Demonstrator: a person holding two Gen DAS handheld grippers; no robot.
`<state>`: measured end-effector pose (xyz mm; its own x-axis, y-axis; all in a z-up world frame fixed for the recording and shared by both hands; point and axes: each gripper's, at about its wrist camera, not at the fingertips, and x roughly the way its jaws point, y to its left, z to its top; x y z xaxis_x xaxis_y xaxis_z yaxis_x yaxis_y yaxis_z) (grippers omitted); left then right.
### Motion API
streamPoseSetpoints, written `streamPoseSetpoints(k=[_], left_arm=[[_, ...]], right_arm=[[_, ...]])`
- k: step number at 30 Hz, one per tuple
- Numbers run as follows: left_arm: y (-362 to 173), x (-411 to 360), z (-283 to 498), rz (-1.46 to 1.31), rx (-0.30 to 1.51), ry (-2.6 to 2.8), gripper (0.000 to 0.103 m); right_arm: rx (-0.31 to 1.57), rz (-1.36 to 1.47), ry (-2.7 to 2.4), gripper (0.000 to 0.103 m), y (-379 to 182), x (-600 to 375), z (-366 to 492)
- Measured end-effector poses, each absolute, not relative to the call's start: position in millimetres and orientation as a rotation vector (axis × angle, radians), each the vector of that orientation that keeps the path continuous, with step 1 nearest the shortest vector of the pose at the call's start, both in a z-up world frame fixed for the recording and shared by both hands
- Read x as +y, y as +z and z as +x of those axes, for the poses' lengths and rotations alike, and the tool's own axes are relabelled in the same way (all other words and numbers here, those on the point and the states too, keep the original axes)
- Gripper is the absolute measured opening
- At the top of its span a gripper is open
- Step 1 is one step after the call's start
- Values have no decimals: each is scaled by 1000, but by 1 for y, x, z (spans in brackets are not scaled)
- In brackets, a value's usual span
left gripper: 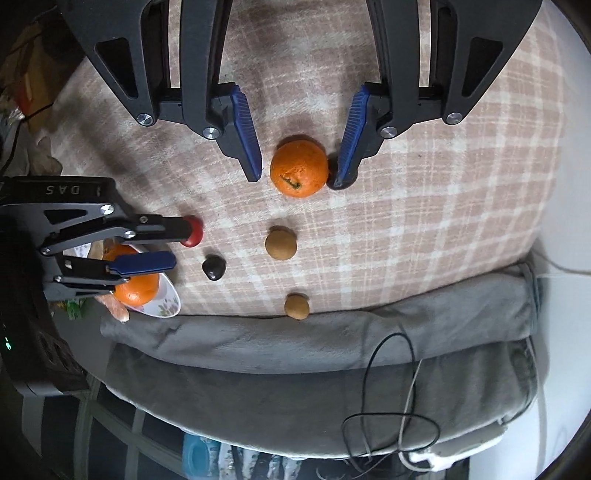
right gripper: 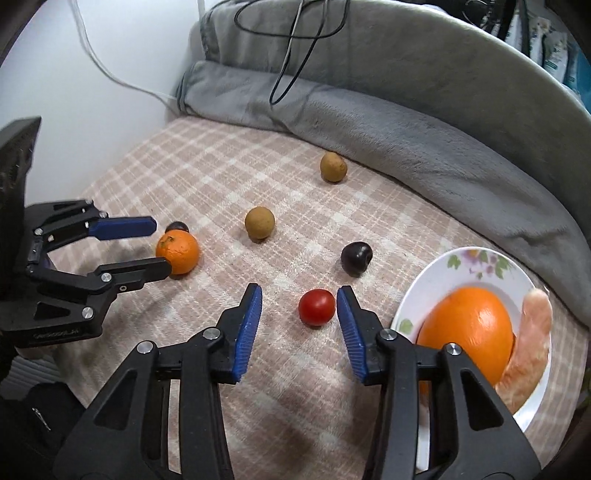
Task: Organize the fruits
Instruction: 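Grasp the mandarin with the left tool while the right tool grasps the cherry tomato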
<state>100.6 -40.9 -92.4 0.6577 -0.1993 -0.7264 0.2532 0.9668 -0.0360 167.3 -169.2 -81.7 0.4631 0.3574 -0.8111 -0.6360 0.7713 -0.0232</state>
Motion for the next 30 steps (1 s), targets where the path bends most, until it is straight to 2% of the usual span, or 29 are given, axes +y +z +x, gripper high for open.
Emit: streamPoseSetpoints(k=[13, 17, 22, 23, 30], left_arm=[[-104, -45, 111, 129, 809, -231, 42], [-104, -46, 111, 143, 803, -230, 42], [-105, -47, 108, 162, 791, -234, 37], [-104, -47, 108, 162, 790, -240, 34], [-100, -42, 107, 113, 798, -243, 34]], right_arm=[[925, -440, 589, 39, -96, -161, 180], [929, -470, 587, 34, -99, -157, 181], [925, -506, 579, 27, -105, -154, 180], [924, -505, 580, 27, -105, -154, 180], [911, -467, 594, 26, -99, -158, 177]])
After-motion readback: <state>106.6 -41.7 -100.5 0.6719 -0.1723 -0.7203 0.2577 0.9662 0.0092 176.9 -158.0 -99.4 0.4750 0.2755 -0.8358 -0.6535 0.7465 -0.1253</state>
